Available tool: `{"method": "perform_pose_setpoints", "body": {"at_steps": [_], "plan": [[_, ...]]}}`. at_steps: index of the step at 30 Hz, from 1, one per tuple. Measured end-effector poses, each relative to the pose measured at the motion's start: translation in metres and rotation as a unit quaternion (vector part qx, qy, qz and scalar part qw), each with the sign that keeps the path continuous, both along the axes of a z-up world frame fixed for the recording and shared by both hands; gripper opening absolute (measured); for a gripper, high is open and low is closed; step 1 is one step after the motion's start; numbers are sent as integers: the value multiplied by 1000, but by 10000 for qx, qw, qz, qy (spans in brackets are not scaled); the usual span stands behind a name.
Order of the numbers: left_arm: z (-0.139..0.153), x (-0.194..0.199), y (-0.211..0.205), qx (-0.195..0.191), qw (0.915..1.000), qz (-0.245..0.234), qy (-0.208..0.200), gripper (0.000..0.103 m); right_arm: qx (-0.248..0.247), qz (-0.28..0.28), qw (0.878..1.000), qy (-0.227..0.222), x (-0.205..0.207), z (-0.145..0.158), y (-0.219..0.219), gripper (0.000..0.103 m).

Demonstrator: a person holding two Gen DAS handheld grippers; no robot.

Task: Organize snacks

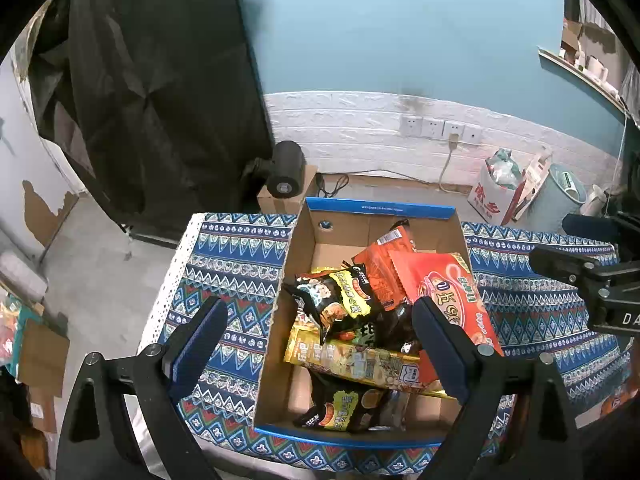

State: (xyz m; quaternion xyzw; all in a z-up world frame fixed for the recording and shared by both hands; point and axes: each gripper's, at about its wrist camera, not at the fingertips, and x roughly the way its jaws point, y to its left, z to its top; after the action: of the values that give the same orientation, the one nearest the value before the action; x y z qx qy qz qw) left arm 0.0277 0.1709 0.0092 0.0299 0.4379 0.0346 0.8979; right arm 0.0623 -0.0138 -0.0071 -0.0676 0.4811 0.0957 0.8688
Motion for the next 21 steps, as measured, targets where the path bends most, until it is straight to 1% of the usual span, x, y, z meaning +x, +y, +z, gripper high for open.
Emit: {"method": "perform_pose_setpoints", "body": {"at_steps": [7,21], "plan": [[0,-1,-2,68,10000,2,-13,95,-41,-8,10000,-12,-1,-1,-1,79],[-1,0,-3,-11,10000,-26,45,95,-65,-15,10000,-26,-3,-1,-3,79]]}}
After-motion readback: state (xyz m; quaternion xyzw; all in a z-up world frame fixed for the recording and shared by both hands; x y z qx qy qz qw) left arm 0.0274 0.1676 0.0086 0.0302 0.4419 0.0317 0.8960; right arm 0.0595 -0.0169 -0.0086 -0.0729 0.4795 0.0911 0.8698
